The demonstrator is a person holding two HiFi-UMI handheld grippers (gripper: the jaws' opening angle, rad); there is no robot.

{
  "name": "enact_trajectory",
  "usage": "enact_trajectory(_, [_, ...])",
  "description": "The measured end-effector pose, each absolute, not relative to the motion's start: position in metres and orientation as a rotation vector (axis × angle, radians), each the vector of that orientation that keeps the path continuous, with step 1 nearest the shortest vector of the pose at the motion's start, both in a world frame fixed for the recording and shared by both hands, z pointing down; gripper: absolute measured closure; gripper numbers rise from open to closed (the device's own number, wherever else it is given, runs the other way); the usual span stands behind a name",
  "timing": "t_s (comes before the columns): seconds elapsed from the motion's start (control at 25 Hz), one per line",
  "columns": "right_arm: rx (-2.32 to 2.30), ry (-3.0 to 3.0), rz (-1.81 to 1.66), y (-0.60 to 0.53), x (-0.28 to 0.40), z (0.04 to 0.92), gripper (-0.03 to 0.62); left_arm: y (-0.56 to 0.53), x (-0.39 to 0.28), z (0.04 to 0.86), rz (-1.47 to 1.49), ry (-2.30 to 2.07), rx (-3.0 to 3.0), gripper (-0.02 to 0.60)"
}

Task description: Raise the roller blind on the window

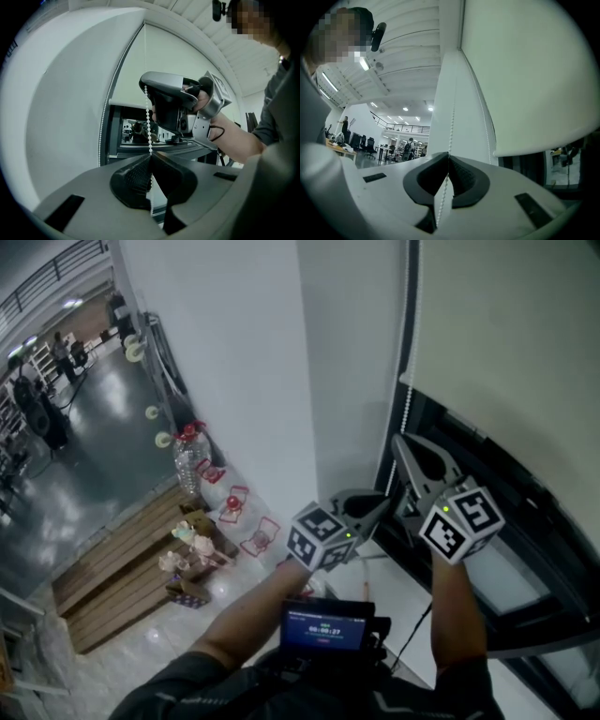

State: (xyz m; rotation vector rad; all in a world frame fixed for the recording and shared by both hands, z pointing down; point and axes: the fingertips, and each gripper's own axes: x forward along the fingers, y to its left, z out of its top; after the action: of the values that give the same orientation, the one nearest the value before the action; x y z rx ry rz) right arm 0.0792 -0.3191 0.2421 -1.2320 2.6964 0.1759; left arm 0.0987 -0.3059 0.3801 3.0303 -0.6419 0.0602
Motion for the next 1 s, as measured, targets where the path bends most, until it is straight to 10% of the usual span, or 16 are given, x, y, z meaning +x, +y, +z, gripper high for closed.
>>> enact_trajectory(1.0, [-1.373,2.774,0.077,-0.322,0.081,0.334,0.592,-0.303,0.106,0.471,0.245,-0.631,2.9,0.584])
